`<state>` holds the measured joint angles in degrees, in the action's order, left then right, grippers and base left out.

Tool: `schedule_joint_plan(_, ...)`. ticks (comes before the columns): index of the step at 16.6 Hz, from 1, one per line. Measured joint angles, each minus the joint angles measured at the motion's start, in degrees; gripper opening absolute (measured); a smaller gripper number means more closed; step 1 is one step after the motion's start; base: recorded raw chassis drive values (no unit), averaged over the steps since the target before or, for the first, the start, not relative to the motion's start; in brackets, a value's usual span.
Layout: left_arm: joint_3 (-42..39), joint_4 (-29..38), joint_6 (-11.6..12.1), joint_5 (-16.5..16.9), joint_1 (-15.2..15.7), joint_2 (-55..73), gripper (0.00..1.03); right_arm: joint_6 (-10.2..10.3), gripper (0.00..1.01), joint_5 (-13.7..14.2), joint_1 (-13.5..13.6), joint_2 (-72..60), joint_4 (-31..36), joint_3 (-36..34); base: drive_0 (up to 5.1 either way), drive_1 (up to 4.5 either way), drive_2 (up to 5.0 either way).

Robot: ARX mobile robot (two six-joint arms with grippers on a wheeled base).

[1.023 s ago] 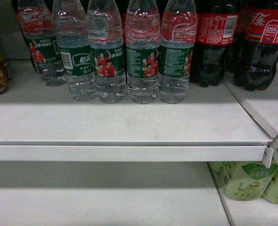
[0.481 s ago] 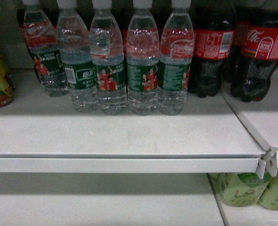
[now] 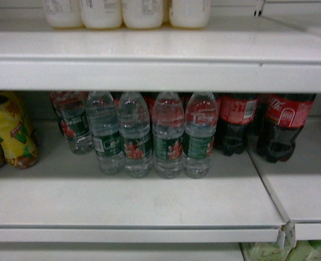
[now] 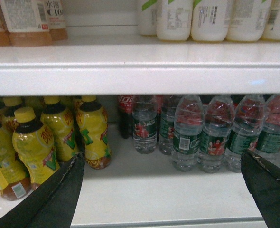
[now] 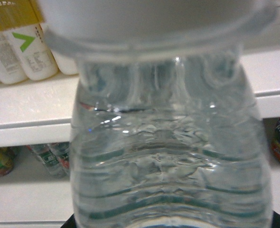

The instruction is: Move water from second to third shelf

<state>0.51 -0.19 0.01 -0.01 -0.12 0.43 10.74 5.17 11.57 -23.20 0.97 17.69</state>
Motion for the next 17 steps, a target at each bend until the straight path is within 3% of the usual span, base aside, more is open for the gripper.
schedule_joint_plan(17, 0.0, 0.1, 0.0, 0.0, 0.0, 0.0, 0.98, 0.0, 0.43, 0.0, 0.0, 0.0, 0.2, 0.3, 0.0, 0.0, 0.0)
